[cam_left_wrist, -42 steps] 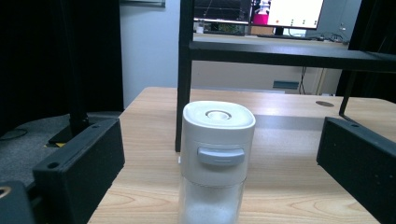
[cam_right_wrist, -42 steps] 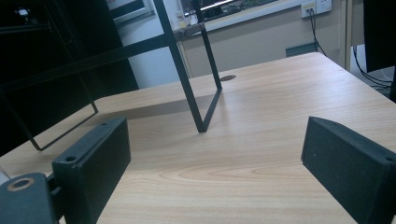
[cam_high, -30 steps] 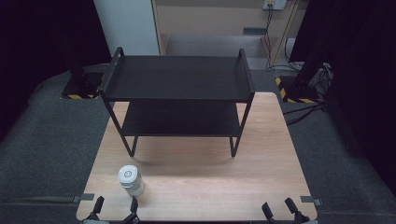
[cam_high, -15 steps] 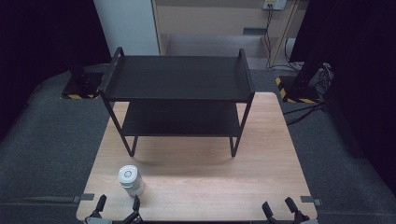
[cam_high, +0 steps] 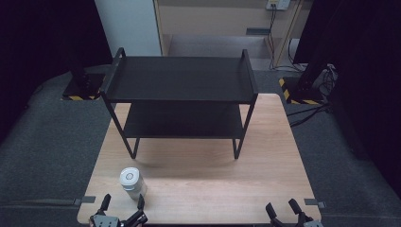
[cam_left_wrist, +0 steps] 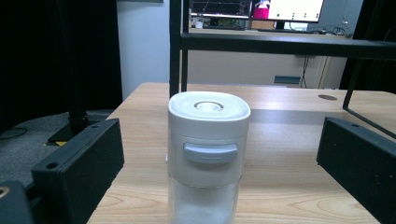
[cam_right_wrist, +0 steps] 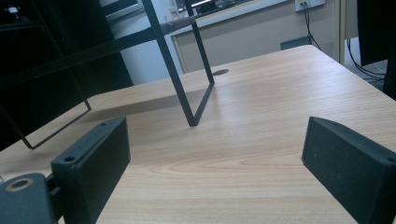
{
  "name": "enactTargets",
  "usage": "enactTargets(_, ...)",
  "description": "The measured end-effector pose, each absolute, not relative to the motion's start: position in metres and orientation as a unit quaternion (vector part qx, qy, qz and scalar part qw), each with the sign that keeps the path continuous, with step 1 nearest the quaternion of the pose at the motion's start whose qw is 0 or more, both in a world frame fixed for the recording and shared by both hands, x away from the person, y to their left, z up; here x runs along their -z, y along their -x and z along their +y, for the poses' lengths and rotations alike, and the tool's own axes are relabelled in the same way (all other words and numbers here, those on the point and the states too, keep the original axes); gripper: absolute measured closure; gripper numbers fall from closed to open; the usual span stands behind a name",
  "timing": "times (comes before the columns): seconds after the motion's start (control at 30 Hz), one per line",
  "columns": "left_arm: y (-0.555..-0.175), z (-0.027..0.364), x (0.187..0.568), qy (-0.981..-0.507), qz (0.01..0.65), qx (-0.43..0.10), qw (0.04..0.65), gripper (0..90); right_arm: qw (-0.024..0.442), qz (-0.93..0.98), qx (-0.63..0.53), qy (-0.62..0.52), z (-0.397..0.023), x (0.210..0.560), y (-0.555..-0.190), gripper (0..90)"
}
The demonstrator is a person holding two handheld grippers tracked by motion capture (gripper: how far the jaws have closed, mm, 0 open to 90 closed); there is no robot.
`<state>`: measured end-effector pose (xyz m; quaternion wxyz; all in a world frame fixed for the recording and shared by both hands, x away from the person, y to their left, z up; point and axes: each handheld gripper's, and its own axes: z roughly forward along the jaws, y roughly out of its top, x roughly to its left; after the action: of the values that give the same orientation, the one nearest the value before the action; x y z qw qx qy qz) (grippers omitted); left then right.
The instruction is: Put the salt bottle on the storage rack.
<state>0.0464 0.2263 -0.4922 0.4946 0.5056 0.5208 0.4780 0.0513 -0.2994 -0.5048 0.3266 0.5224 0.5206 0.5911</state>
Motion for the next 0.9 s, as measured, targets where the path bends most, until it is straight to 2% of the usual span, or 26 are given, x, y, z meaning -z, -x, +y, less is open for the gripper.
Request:
enactTargets(0.5, -0.089, 0.224, 0.506, -0.509, 0.534, -0.482, 0.473, 0.2, 0.319, 0.528, -0.580, -0.532, -0.300, 0.509, -0.062, 7.8)
enactTargets(0.83, -0.106, 0.225, 0.510, -0.513, 0.535, -0.479, 0.470, 4.3, 0.316, 0.531, -0.575, -0.536, -0.298, 0.510, -0.069, 7.8)
enactTargets(0.9, -0.107, 0.226, 0.509, -0.517, 0.537, -0.477, 0.466, 7.5, 0.316, 0.532, -0.573, -0.537, -0.298, 0.509, -0.070, 7.8)
